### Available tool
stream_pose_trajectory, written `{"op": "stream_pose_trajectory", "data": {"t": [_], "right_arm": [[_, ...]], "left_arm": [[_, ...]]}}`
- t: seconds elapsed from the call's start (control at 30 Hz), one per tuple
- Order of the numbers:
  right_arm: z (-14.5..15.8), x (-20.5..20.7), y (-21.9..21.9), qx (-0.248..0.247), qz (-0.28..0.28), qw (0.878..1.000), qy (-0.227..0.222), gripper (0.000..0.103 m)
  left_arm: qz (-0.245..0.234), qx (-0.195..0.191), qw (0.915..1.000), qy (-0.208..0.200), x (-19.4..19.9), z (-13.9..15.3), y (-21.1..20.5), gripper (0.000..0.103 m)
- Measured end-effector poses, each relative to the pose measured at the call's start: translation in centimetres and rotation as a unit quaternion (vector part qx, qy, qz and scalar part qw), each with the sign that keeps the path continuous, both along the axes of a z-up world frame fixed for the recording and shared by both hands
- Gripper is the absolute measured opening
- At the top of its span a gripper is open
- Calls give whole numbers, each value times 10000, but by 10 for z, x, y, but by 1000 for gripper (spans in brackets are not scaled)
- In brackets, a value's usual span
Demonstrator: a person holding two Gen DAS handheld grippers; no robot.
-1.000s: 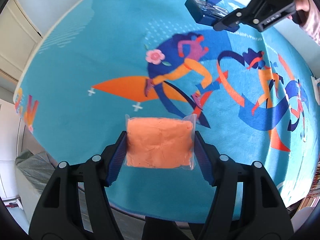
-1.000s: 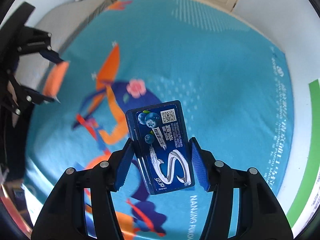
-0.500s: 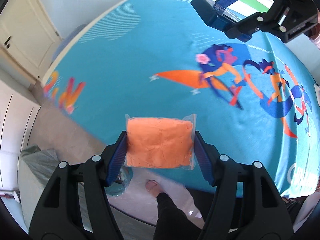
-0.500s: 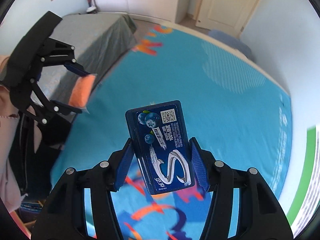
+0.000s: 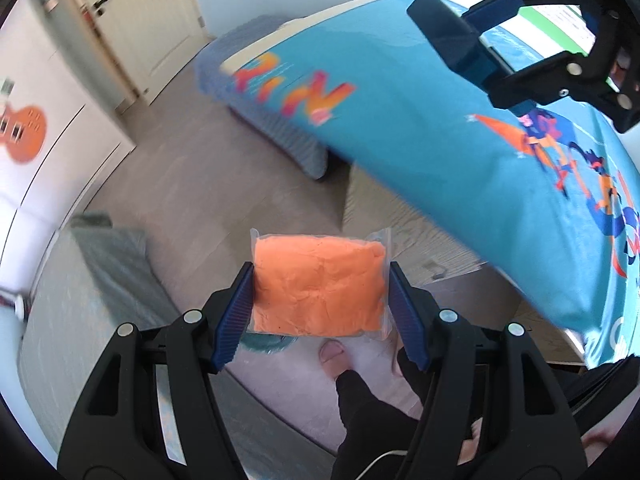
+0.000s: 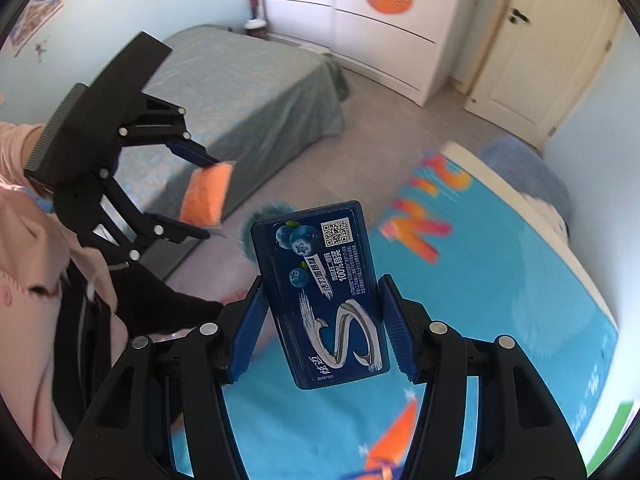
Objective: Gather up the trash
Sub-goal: 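Lift and carry the gum box and orange packet over the wastebasket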
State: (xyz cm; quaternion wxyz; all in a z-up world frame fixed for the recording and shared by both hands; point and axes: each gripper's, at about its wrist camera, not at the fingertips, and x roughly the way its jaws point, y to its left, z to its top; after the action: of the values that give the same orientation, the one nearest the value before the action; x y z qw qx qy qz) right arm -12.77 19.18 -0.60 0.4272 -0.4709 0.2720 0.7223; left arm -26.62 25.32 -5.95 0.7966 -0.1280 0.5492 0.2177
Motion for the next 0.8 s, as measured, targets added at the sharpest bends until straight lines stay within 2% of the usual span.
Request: {"op": "stream_pose_trajectory", "data": {"t": [0.3, 0.8], "right_arm": [[-8, -70, 35, -21, 352, 9990, 272, 57], [-48, -146, 78, -377, -46, 9968, 699, 57]], "left_arm": [[609, -72, 9981, 111, -65, -18, 34, 62], [1230, -248, 9918, 255, -135, -49, 72, 62]]}}
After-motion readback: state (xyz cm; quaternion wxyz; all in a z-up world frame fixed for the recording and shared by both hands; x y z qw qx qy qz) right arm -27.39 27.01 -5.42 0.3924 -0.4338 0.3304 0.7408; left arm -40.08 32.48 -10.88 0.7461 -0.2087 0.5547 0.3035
